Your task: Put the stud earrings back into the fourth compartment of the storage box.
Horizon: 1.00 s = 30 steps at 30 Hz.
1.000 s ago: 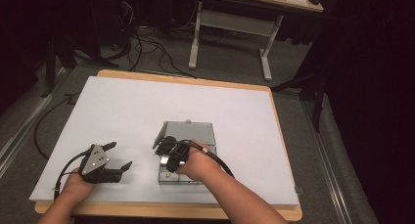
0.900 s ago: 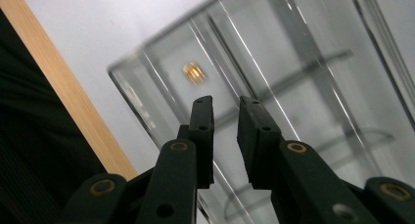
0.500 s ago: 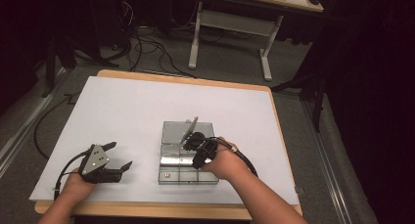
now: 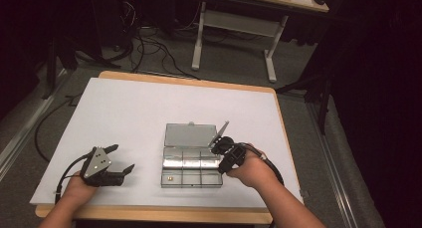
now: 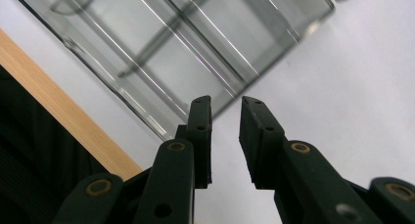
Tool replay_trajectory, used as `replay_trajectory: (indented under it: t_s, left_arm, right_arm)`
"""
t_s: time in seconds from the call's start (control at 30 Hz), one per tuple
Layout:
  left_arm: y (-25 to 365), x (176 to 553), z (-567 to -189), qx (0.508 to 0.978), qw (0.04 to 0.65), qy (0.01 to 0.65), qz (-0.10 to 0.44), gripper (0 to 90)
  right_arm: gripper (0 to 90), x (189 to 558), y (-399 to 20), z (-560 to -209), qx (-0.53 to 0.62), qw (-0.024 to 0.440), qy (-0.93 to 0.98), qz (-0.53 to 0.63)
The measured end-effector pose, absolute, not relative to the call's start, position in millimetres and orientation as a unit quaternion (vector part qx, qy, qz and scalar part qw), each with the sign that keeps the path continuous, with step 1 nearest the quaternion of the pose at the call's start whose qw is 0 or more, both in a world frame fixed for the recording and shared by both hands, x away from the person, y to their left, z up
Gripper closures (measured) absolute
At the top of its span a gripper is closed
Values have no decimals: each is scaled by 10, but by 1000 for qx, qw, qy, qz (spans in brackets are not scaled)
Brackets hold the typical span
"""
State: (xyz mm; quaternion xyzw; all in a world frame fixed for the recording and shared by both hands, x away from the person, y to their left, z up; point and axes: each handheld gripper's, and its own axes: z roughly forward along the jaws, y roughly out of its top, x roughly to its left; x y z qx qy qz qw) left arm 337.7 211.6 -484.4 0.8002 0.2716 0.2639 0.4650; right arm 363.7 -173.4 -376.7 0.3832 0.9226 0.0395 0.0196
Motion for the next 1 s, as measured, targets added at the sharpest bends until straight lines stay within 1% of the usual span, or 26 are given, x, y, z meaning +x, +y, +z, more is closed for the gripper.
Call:
replay_trajectory:
  t_s: [0.23,0.47,0.9,0.93,0.97,1.0]
  left_arm:
    - [2116,3378,-4844,800,465,272,263,151]
    - [2115,3376,-4843,800,464,271,265,151]
    - [2116,3378,-4843,801,464,271,264,151]
    - [2116,3378,-4843,801,464,271,264,151]
    - [2116,3378,-4843,801,464,271,264,151]
    - [2116,3378,-4843,801,464,271,264,151]
  right_arm:
    - [756,3624,-1918,-3830,399,20,916,26]
    - [760,3669,-2063,-4065,414,10,910,16]
    - [762,3701,-2115,-4268,442,0,897,16]
    - [764,3722,-2137,-4285,426,5,905,19]
    - [774,3708,-2121,-4307,450,-2,893,15]
    - [784,3730,-2145,-4327,431,3,902,18]
